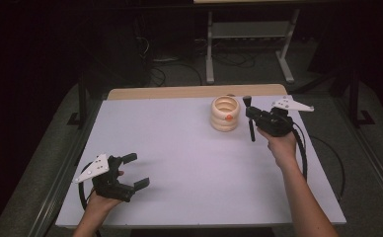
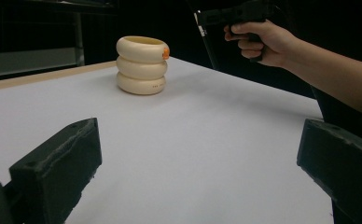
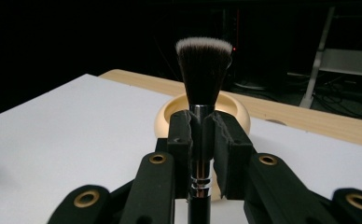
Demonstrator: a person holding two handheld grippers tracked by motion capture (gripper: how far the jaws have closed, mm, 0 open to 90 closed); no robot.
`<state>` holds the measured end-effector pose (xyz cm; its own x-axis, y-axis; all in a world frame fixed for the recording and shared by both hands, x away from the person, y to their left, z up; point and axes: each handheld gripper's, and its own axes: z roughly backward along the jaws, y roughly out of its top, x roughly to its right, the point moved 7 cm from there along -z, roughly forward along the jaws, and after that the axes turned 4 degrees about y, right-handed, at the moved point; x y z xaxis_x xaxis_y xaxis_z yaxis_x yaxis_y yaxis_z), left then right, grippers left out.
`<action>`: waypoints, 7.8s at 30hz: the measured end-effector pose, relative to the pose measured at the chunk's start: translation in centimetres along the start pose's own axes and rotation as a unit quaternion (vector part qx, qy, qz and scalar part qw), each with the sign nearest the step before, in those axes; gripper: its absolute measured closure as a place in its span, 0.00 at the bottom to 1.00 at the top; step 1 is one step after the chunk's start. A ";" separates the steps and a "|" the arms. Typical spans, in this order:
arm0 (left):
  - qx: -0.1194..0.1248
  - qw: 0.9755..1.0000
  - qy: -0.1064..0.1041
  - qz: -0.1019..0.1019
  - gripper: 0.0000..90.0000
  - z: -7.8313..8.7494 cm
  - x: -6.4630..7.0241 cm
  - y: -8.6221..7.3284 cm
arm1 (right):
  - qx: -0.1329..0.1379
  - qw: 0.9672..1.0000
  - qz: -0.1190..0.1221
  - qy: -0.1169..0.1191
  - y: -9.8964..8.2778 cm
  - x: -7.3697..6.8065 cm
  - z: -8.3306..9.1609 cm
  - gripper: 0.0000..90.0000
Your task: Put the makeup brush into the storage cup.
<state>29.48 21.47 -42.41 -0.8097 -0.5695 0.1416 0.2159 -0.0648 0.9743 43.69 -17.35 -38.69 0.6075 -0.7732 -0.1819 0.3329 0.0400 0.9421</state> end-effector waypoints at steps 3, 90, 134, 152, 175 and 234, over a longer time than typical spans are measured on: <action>0.001 1.000 0.000 0.003 0.00 0.0 0.0 0.0 | 0.005 1.000 0.002 0.002 0.5 -0.1 -0.3 0.85; 0.002 1.000 0.000 0.004 0.00 0.2 -0.1 0.1 | 0.042 0.999 0.001 -0.008 6.3 0.4 -6.7 0.85; 0.005 1.000 -0.002 0.003 0.00 0.2 0.0 0.2 | 0.019 1.000 -0.003 -0.024 5.2 0.9 -10.9 0.85; 0.004 1.000 -0.002 0.004 0.00 0.2 0.0 0.2 | -0.008 1.000 -0.010 -0.020 3.4 1.4 -11.4 0.78; 0.003 1.000 -0.005 0.004 0.00 -0.5 -0.1 0.4 | -0.025 1.000 0.001 -0.015 3.2 0.8 -8.7 0.12; 0.004 1.000 0.001 0.004 0.00 0.2 0.0 0.1 | 0.002 0.999 0.037 0.006 -2.7 -2.9 1.0 0.01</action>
<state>29.45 21.60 -42.26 -0.8070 -0.5713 0.1498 0.2190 -0.0538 0.9742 40.37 -15.86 -40.40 0.6383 -0.7612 -0.1147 0.2846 0.0949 0.9539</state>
